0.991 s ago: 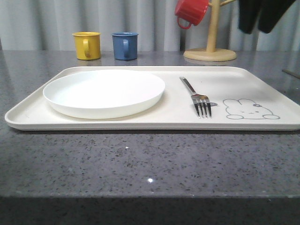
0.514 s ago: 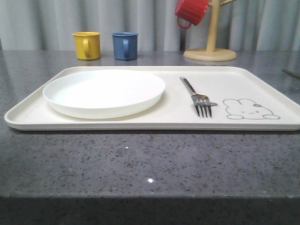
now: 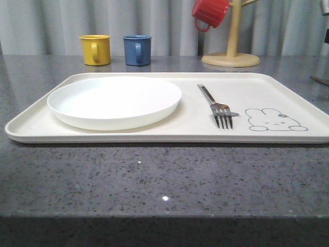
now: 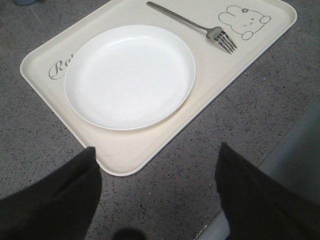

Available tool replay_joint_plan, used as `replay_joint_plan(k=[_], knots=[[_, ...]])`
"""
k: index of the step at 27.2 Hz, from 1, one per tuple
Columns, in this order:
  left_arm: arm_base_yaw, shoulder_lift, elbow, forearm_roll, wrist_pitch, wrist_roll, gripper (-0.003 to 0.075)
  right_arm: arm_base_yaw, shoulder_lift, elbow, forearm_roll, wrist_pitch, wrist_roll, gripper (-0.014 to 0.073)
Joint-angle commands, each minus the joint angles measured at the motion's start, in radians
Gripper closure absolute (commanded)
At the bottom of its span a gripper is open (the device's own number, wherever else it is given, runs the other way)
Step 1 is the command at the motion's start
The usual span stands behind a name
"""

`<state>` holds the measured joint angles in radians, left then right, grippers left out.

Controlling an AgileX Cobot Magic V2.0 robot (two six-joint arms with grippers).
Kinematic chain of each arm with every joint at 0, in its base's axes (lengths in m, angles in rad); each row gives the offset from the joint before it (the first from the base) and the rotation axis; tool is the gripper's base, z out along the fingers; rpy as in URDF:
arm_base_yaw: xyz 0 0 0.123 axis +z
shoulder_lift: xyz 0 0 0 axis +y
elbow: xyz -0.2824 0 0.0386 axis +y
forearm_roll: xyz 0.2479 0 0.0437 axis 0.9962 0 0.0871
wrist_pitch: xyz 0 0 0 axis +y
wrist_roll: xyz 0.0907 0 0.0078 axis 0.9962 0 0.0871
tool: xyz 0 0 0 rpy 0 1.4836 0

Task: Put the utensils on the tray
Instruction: 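Raise the right gripper away from the fork, then grasp the silver chopsticks with the right gripper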

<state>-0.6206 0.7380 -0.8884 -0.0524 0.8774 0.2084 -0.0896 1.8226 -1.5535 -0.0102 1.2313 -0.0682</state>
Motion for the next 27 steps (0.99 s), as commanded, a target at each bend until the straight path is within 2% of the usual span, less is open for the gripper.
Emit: replay_joint_plan(k=[1,6,13,27], knots=[[0.002,-0.003,-0.023,-0.007,-0.069,-0.009,0.0250,-0.009,-0.024,-0.028,0.000,0.023,-0.014,0.0296],[0.002,-0.003,-0.023,-0.007,-0.069,-0.009,0.0251,-0.009,-0.005,-0.028,0.000,0.014,-0.014,0.0317],[0.002,-0.003,-0.023,-0.007,-0.069,-0.009,0.0250,-0.009,-0.005,-0.028,0.000,0.011,-0.014,0.0497],[0.002,-0.003,-0.023,-0.007,-0.069,-0.009,0.0250,-0.008,-0.104,-0.030,0.016,0.025,-0.014,0.0496]])
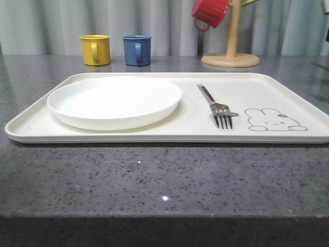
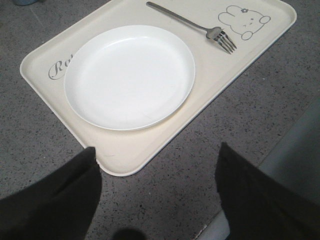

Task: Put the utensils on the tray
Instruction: 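Grasp the silver chopsticks with the right gripper, then place the chopsticks on the tray beside the fork and release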

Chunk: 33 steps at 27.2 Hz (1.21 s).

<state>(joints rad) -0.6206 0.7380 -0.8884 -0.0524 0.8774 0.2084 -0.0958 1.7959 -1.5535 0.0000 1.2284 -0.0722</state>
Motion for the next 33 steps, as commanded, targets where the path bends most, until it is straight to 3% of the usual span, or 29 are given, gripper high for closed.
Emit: replay_joint_plan(k=[1,6,11,15,20,27,33], knots=[[0.002,-0.003,-0.023,-0.007,-0.069,-0.009,0.0250,0.001,-0.086,-0.030,0.022,0.035,-0.010,0.0496],[0.002,-0.003,-0.023,-0.007,-0.069,-0.009,0.0250,0.074,-0.131,-0.030,0.151,0.078,-0.010,0.0496],[0.002,-0.003,-0.023,-0.007,-0.069,-0.009,0.0250,0.236,-0.131,-0.029,0.219,0.114,-0.001,0.0496],[0.002,-0.003,-0.023,-0.007,-0.069,-0.009,0.0251,0.330,-0.114,-0.020,0.220,0.094,0.130,0.0496],[0.002,-0.003,-0.023,-0.007,-0.069,-0.009,0.0250,0.367,-0.089,0.036,0.226,0.045,0.309,0.0496],[0.002,-0.003,-0.023,-0.007,-0.069,-0.009,0.0251,0.370,-0.055,0.087,0.293,0.032,0.339,0.0489],[0.002,-0.003,-0.023,-0.007,-0.069,-0.009,0.0251,0.370,-0.056,0.088,0.294,0.028,0.334,0.0286]])
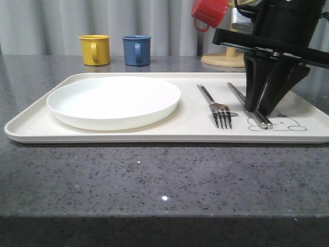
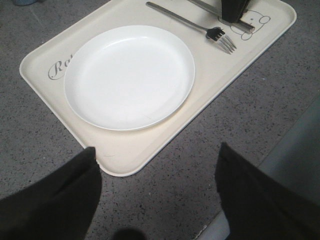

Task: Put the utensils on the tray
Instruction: 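Place the chopsticks on the tray beside the fork and release, then move the right gripper to the silver spoon and grasp it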

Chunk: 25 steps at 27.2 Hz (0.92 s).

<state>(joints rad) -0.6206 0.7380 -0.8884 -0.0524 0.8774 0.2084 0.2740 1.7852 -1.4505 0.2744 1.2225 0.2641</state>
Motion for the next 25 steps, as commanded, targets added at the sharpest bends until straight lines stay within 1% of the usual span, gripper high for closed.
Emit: replay_joint_plan(k=[1,5,7,8,11,13,15,17,21,25], knots=[[0.002,-0.003,-0.023,-0.007,-0.069,-0.009,0.0250,0.000,-0.050,-0.015,0.019,0.024,-0.006,0.0273],[0.002,-0.003,-0.023,-0.007,-0.069,-0.009,0.0250,0.000,-0.094,-0.044,0.007,0.008,-0.091,0.0272],[0.002,-0.003,-0.023,-0.007,-0.069,-0.009,0.0251,-0.001,-0.139,-0.065,-0.033,0.015,-0.136,0.0272],[0.002,-0.003,-0.023,-0.007,-0.069,-0.009,0.0251,-0.001,-0.163,-0.067,-0.062,0.020,-0.145,0.0272],[0.002,-0.003,-0.023,-0.007,-0.069,-0.009,0.0251,-0.008,-0.237,-0.067,-0.215,0.059,-0.155,0.0272],[0.002,-0.003,-0.023,-0.007,-0.069,-0.009,0.0251,-0.036,-0.260,-0.067,-0.291,0.099,-0.155,0.0272],[0.002,-0.003,-0.023,-0.007,-0.069,-0.009,0.0250,-0.100,-0.267,-0.065,-0.317,0.122,-0.156,0.0272],[0.002,-0.003,-0.023,-0.007,-0.069,-0.009,0.0250,-0.177,-0.267,-0.064,-0.315,0.122,-0.169,0.0272],[0.002,-0.003,-0.023,-0.007,-0.069,-0.009,0.0251,-0.341,-0.264,-0.064,-0.314,0.112,-0.251,0.0272],[0.002,-0.003,-0.023,-0.007,-0.069,-0.009,0.0251,-0.465,-0.220,-0.064,-0.312,0.094,-0.317,0.0272]])
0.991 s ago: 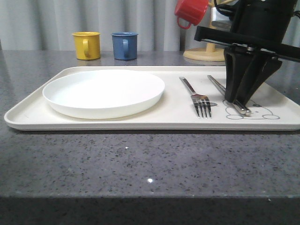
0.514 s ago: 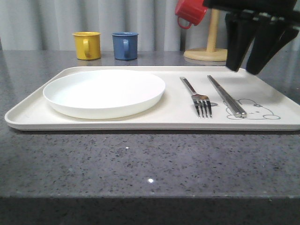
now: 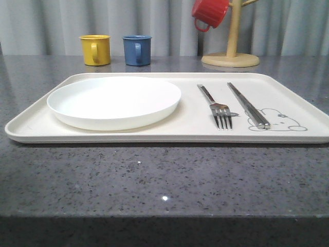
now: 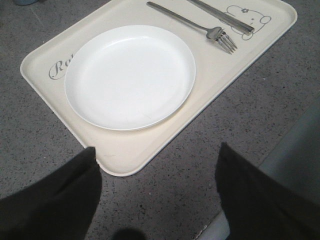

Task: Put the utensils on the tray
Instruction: 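Move the right gripper to the silver spoon and grasp it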

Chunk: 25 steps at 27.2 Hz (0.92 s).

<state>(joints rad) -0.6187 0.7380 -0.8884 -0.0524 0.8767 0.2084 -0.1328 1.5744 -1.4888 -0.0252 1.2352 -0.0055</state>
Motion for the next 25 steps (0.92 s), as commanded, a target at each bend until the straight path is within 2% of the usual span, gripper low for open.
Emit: replay_joint_plan(k=[1,8,20,25], knots=[[0.000,-0.003,-0.023,-0.007,-0.069,-0.009,0.0250,-0.079,0.006,-0.026,-0.013,0.074,-0.054,0.0272],[0.000,-0.003,-0.023,-0.007,-0.069,-0.009,0.0250,-0.137,0.102,-0.026,-0.013,0.050,-0.154,0.0272],[0.000,-0.003,-0.023,-0.007,-0.069,-0.009,0.0251,-0.134,0.190,-0.026,0.018,-0.033,-0.161,0.0277],[0.000,-0.003,-0.023,-0.007,-0.069,-0.009,0.0250,-0.134,0.207,-0.026,0.031,-0.040,-0.161,0.0336]])
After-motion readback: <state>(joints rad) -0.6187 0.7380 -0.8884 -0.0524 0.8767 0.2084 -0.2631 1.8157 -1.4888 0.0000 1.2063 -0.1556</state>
